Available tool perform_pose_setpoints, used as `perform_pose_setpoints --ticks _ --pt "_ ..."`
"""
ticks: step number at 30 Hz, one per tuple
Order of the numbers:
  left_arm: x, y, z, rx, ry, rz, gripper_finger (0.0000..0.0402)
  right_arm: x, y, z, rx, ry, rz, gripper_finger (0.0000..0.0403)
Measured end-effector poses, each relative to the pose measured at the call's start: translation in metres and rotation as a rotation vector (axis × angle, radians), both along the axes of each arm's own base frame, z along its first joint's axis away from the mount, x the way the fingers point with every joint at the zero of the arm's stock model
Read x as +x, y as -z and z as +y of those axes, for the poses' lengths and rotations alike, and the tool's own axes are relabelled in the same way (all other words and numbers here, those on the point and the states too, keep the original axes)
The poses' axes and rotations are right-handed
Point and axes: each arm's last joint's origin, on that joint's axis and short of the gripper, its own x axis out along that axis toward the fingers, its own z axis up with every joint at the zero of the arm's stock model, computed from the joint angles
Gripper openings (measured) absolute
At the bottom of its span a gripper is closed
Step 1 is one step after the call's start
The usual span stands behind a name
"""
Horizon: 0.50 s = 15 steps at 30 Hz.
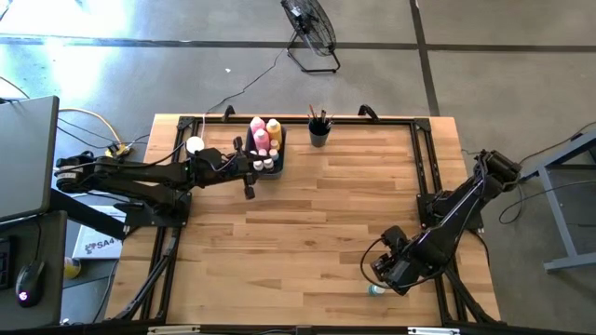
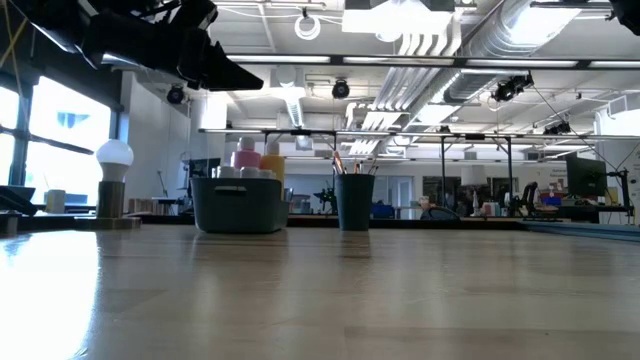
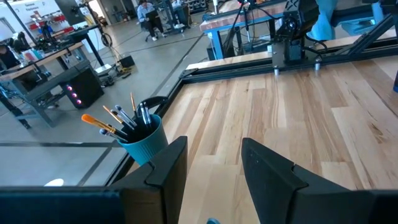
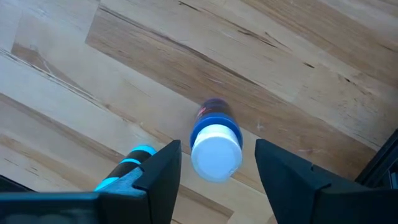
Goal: Pick & Place Paint Supplies
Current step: Adjust the green bin
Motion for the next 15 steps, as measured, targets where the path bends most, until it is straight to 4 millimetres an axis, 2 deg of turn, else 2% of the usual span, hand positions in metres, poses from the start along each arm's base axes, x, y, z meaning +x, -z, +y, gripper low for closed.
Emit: perform_pose_setpoints --ticks 10,15 --pt "0.0 0.0 0.0 0.0 0.001 0.0 0.015 0.0 0.0 -0.0006 -0.02 -0.06 -0.004 0.0199" --pt "0.0 0.0 0.0 0.0 0.001 0.0 0.015 0.0016 -0.0004 -0.0023 -0.083 -0.073 -0.06 0.0199"
